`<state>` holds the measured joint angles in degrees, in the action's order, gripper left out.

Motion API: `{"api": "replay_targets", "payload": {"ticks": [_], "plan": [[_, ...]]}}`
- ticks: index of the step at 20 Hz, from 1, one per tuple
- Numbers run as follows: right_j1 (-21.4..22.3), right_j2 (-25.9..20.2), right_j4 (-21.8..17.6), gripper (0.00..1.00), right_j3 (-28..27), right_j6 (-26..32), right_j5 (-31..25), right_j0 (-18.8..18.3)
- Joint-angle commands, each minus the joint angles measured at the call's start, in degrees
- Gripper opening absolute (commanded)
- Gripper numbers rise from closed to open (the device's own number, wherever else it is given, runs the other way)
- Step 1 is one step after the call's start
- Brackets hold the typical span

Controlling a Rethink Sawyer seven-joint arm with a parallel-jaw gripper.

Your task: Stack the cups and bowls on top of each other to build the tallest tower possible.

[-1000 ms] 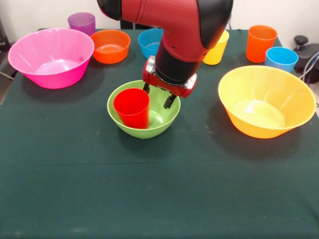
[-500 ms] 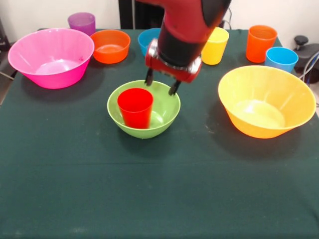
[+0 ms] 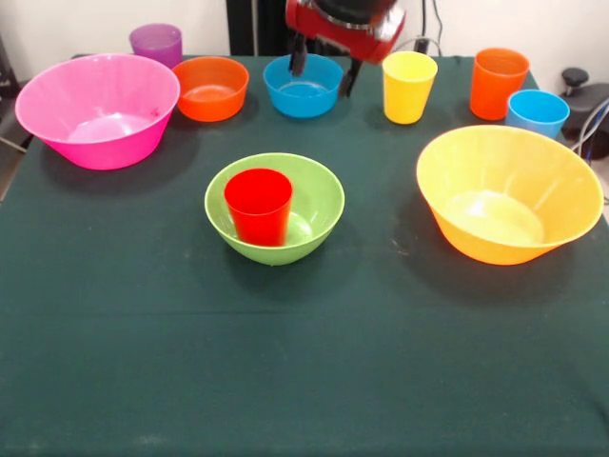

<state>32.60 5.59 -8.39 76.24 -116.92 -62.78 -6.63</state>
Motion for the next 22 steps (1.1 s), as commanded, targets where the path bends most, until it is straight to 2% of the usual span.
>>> {"api": "replay_targets", "payload": {"ticks": [1, 10, 15, 18, 22], "plan": [[0.63, -5.15, 0.41, 1.0, 5.56, 1.82, -1.8, 0.14], [-2.93, -5.6, -1.19, 1.0, 8.95, -0.33, 9.58, -0.3], [-1.54, -5.09, -1.29, 1.0, 14.07, -1.48, 14.95, -0.07], [-2.1, -4.77, -1.31, 1.0, 13.55, -1.83, 14.46, 0.53], [-3.37, -3.42, -0.49, 1.0, 9.56, -6.22, 10.41, 4.2]]}}
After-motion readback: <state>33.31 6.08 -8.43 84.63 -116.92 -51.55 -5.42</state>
